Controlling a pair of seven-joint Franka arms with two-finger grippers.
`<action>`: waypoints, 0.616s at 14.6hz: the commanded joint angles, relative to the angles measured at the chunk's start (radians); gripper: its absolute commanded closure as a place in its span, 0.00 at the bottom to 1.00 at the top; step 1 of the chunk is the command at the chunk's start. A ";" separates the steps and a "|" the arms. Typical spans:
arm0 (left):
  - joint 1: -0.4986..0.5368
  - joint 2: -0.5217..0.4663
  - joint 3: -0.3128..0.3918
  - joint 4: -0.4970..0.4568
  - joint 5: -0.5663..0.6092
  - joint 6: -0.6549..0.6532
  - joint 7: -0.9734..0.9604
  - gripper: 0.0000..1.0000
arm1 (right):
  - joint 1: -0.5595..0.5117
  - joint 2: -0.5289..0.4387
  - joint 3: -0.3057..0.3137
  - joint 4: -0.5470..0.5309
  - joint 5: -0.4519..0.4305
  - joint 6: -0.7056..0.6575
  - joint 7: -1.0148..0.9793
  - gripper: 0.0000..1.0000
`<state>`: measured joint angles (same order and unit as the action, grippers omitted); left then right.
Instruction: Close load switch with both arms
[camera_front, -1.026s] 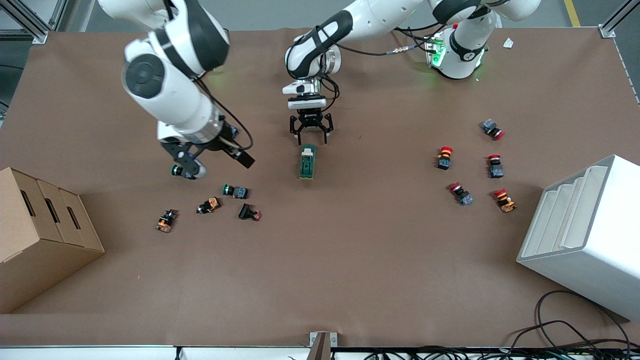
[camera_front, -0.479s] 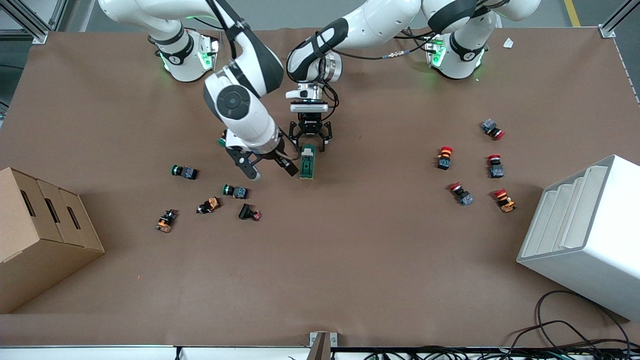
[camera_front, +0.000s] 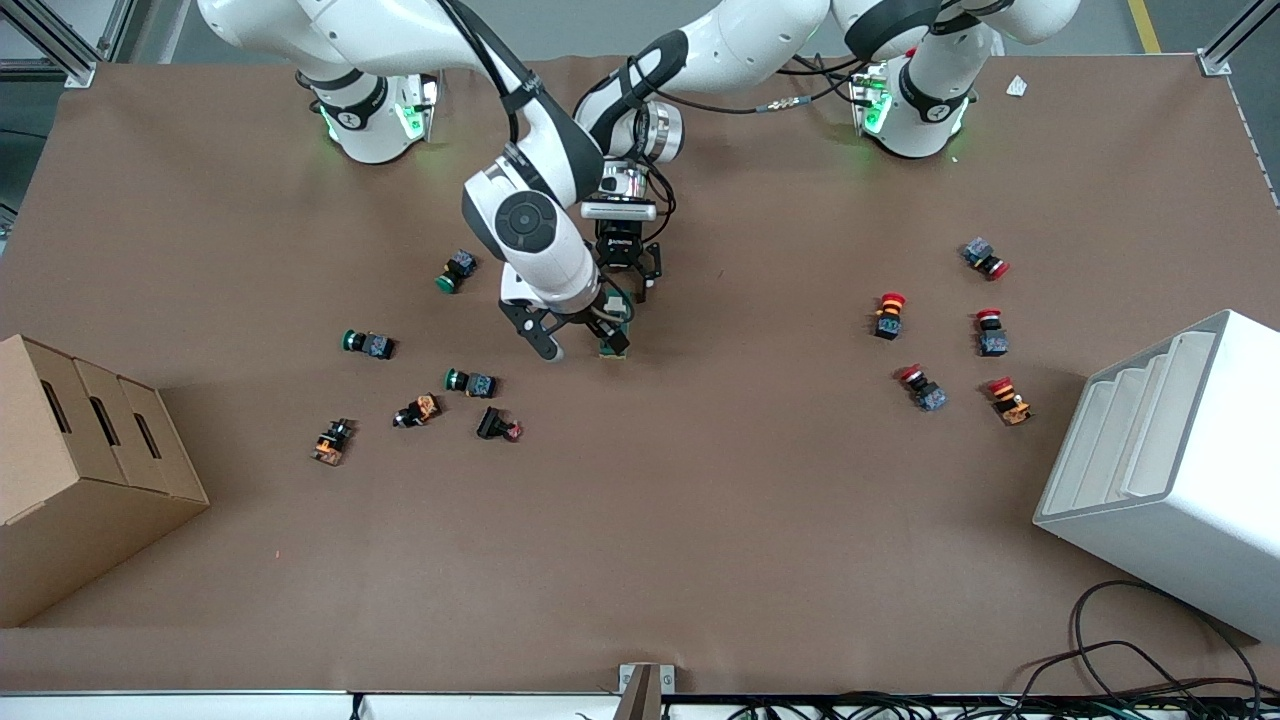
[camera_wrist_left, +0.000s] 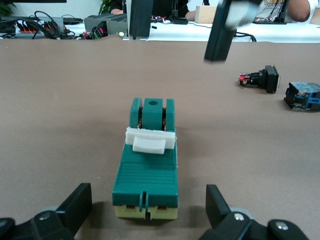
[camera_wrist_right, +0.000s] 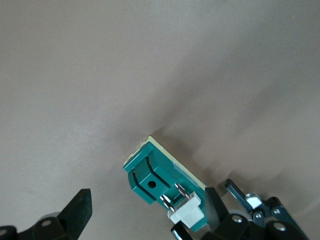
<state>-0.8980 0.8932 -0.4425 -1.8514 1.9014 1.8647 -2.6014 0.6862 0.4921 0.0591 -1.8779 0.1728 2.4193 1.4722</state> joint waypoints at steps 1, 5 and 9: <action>-0.004 0.042 0.011 0.028 0.036 0.015 -0.031 0.01 | 0.025 0.017 -0.010 0.002 0.014 0.014 0.010 0.00; -0.004 0.053 0.011 0.028 0.034 -0.009 -0.032 0.01 | 0.053 0.031 -0.010 -0.001 0.014 0.012 0.037 0.00; -0.010 0.059 0.011 0.026 0.034 -0.016 -0.039 0.01 | 0.081 0.057 -0.010 -0.001 0.014 0.030 0.049 0.00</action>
<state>-0.9029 0.9055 -0.4408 -1.8501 1.9195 1.8396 -2.6055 0.7431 0.5348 0.0591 -1.8773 0.1729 2.4278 1.5054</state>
